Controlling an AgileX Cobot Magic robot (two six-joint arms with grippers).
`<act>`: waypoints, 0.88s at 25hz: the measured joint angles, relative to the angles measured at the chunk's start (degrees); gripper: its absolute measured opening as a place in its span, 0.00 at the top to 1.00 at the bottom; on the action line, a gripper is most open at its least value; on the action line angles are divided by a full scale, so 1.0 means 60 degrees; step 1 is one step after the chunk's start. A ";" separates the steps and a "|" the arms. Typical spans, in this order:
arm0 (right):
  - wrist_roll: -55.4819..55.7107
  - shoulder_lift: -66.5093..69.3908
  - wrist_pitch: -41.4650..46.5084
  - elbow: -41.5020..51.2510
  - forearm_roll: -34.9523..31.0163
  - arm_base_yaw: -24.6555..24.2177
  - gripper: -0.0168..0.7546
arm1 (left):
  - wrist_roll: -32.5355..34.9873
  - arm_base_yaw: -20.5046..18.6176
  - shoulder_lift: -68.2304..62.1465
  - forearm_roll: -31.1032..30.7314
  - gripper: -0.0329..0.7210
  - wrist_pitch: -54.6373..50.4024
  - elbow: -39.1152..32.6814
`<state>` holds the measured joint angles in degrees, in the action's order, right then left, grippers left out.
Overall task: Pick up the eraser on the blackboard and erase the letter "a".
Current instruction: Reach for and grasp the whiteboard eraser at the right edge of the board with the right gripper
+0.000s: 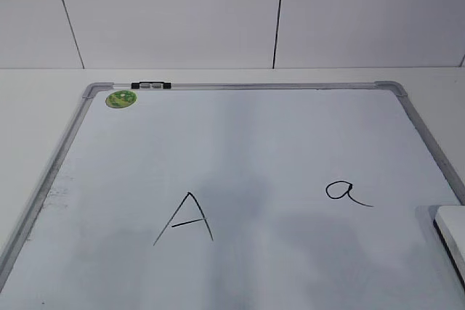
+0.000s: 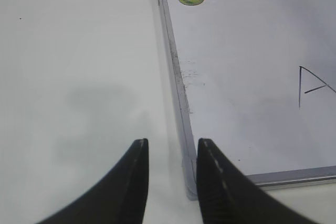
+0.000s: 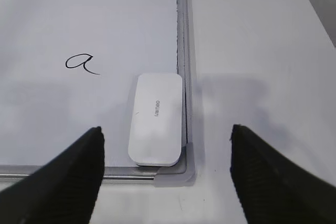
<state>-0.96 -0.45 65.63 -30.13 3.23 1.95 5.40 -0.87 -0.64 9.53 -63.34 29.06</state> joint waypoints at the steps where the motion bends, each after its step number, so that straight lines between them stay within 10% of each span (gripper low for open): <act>1: 0.0000 0.0148 0.0000 -0.0144 0.0000 0.0000 0.21 | 0.0000 0.0000 0.0000 0.0000 0.64 0.0000 0.0000; 22: -0.0017 0.6411 0.0282 -0.1838 -0.0375 0.0000 0.21 | 0.0000 0.0000 0.0000 0.0000 0.64 0.0000 0.0000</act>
<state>-1.06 38.01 67.32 -41.16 0.98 1.95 5.40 -0.87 -0.64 9.53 -63.34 29.06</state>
